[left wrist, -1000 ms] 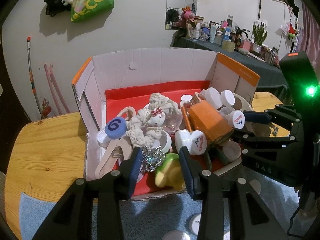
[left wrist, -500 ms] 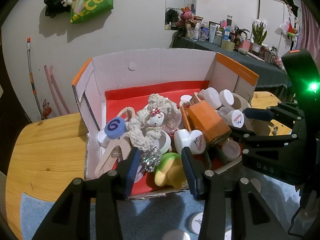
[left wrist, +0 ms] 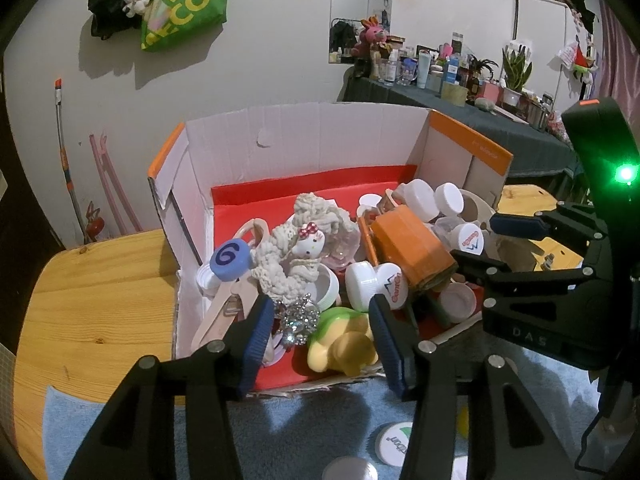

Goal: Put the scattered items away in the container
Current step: 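Withdraw both grippers from the box back over the towel, then close the left gripper on a plain white cap while the right gripper grasps another white cap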

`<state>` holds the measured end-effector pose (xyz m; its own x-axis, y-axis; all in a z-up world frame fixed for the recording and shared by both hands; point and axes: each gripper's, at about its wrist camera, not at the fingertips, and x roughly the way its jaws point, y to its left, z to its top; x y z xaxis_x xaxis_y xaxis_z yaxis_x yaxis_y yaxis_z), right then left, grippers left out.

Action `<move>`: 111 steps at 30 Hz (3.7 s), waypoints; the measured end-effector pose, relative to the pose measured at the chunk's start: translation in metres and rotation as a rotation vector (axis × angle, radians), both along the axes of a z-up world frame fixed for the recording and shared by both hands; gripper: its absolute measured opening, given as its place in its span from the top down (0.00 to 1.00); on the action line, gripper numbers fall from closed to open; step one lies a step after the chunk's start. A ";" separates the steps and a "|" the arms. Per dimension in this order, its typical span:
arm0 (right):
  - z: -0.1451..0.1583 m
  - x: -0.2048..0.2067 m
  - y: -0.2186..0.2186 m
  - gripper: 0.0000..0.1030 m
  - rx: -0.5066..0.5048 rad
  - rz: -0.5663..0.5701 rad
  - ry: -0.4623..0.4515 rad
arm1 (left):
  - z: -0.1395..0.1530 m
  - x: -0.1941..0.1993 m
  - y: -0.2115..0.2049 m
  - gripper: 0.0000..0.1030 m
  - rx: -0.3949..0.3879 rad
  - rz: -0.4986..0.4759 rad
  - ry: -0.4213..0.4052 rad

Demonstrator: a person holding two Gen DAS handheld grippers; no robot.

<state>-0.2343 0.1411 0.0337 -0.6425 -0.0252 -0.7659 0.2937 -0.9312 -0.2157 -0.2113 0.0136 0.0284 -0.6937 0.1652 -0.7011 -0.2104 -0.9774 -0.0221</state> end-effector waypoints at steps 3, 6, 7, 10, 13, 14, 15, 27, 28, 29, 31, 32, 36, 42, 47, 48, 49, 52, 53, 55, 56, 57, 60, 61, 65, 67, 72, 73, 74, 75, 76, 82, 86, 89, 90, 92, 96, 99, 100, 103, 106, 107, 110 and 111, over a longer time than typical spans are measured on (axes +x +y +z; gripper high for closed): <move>0.005 0.002 0.002 0.46 -0.002 -0.003 0.008 | 0.004 0.002 0.000 0.45 0.000 -0.002 0.010; 0.010 0.005 0.003 0.37 -0.005 -0.004 0.023 | 0.011 0.005 0.002 0.44 -0.005 -0.006 0.023; 0.012 0.006 0.003 0.36 -0.002 -0.006 0.030 | 0.013 0.007 0.003 0.44 -0.006 -0.007 0.027; 0.016 0.008 0.003 0.36 -0.008 -0.005 0.036 | 0.019 0.010 0.003 0.43 -0.008 -0.009 0.037; 0.020 0.011 0.002 0.36 -0.003 -0.004 0.042 | 0.025 0.015 0.003 0.43 -0.009 -0.009 0.046; 0.021 0.013 0.002 0.36 -0.003 -0.004 0.046 | 0.027 0.017 0.002 0.43 -0.010 -0.010 0.049; 0.023 0.015 0.002 0.36 -0.005 -0.003 0.049 | 0.029 0.019 0.003 0.43 -0.011 -0.011 0.053; 0.050 0.063 0.002 0.36 -0.029 0.021 0.089 | 0.054 0.060 -0.001 0.36 -0.030 -0.024 0.102; 0.051 0.068 0.002 0.36 -0.030 0.024 0.092 | 0.054 0.063 -0.001 0.35 -0.032 -0.026 0.102; 0.052 0.075 0.002 0.35 -0.034 0.029 0.092 | 0.055 0.068 -0.002 0.35 -0.035 -0.030 0.103; 0.053 0.083 0.003 0.32 -0.044 0.033 0.092 | 0.054 0.075 -0.003 0.31 -0.046 -0.037 0.105; 0.052 0.087 0.004 0.31 -0.050 0.034 0.091 | 0.053 0.079 -0.003 0.29 -0.052 -0.038 0.109; 0.047 0.100 0.005 0.31 -0.057 0.035 0.077 | 0.046 0.093 -0.005 0.28 -0.073 -0.050 0.099; 0.029 0.110 0.008 0.31 -0.064 0.032 0.033 | 0.030 0.107 -0.008 0.26 -0.089 -0.071 0.063; 0.011 0.111 0.012 0.31 -0.075 0.023 -0.016 | 0.012 0.115 -0.007 0.26 -0.104 -0.095 0.033; 0.007 0.110 0.013 0.31 -0.073 0.020 -0.024 | 0.009 0.115 -0.007 0.26 -0.106 -0.101 0.026; 0.005 0.110 0.014 0.31 -0.070 0.017 -0.027 | 0.006 0.116 -0.006 0.26 -0.107 -0.103 0.022; -0.002 0.108 0.014 0.31 -0.059 0.013 -0.035 | -0.002 0.118 -0.006 0.26 -0.109 -0.113 0.005; -0.004 0.107 0.014 0.31 -0.058 0.012 -0.041 | -0.005 0.117 -0.006 0.26 -0.110 -0.115 -0.001; -0.007 0.105 0.015 0.31 -0.058 0.008 -0.049 | -0.009 0.115 -0.006 0.26 -0.110 -0.115 -0.010; -0.009 0.104 0.016 0.31 -0.057 0.007 -0.053 | -0.011 0.114 -0.007 0.26 -0.107 -0.116 -0.017; -0.011 0.103 0.016 0.31 -0.058 0.007 -0.057 | -0.012 0.113 -0.007 0.26 -0.105 -0.116 -0.020; -0.016 0.100 0.016 0.31 -0.056 0.010 -0.071 | -0.018 0.110 -0.009 0.26 -0.102 -0.114 -0.038; -0.017 0.098 0.015 0.31 -0.054 0.012 -0.074 | -0.019 0.108 -0.009 0.26 -0.102 -0.114 -0.042; -0.022 0.094 0.013 0.31 -0.045 0.017 -0.084 | -0.026 0.104 -0.009 0.26 -0.101 -0.114 -0.062; -0.024 0.092 0.014 0.31 -0.048 0.015 -0.089 | -0.028 0.102 -0.010 0.26 -0.101 -0.114 -0.066; -0.030 0.087 0.013 0.31 -0.055 0.013 -0.106 | -0.032 0.099 -0.012 0.26 -0.094 -0.114 -0.077; -0.031 0.087 0.013 0.31 -0.056 0.016 -0.110 | -0.032 0.098 -0.012 0.26 -0.093 -0.114 -0.078; -0.032 0.087 0.013 0.31 -0.062 0.018 -0.113 | -0.033 0.097 -0.012 0.26 -0.091 -0.114 -0.080; -0.033 0.086 0.014 0.31 -0.068 0.018 -0.116 | -0.034 0.097 -0.012 0.26 -0.090 -0.114 -0.081; -0.034 0.087 0.014 0.31 -0.073 0.016 -0.118 | -0.034 0.096 -0.012 0.26 -0.089 -0.113 -0.083; -0.037 0.086 0.017 0.32 -0.111 0.006 -0.136 | -0.038 0.094 -0.013 0.26 -0.085 -0.112 -0.091; -0.038 0.089 0.015 0.35 -0.113 0.010 -0.132 | -0.041 0.093 -0.013 0.26 -0.088 -0.113 -0.098; -0.038 0.091 0.013 0.38 -0.124 0.013 -0.138 | -0.043 0.092 -0.012 0.29 -0.089 -0.114 -0.101; -0.038 0.091 0.012 0.39 -0.123 0.015 -0.139 | -0.044 0.092 -0.013 0.30 -0.088 -0.114 -0.103; -0.038 0.092 0.012 0.42 -0.126 0.018 -0.140 | -0.044 0.092 -0.012 0.32 -0.086 -0.114 -0.104; -0.038 0.093 0.011 0.44 -0.134 0.023 -0.143 | -0.045 0.091 -0.013 0.39 -0.080 -0.118 -0.106; -0.037 0.094 0.011 0.48 -0.144 0.025 -0.147 | -0.046 0.091 -0.012 0.43 -0.076 -0.119 -0.106; -0.037 0.088 0.014 0.50 -0.147 0.027 -0.149 | -0.046 0.090 -0.012 0.47 -0.072 -0.120 -0.107; -0.036 0.090 0.012 0.56 -0.153 0.033 -0.150 | -0.045 0.090 -0.013 0.56 -0.059 -0.118 -0.107; -0.035 0.090 0.012 0.63 -0.155 0.039 -0.151 | -0.044 0.089 -0.014 0.65 -0.042 -0.117 -0.112; -0.035 0.090 0.012 0.65 -0.156 0.038 -0.149 | -0.044 0.088 -0.014 0.67 -0.035 -0.117 -0.114; -0.034 0.092 0.012 0.69 -0.163 0.037 -0.147 | -0.043 0.089 -0.016 0.68 -0.021 -0.115 -0.116; -0.034 0.092 0.013 0.71 -0.166 0.035 -0.148 | -0.043 0.089 -0.016 0.68 -0.020 -0.114 -0.115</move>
<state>-0.1422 0.1544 0.0002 -0.5203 -0.1795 -0.8349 0.3439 -0.9389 -0.0124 -0.1227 -0.0023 -0.0144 -0.5861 0.2238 -0.7787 -0.3171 -0.9478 -0.0337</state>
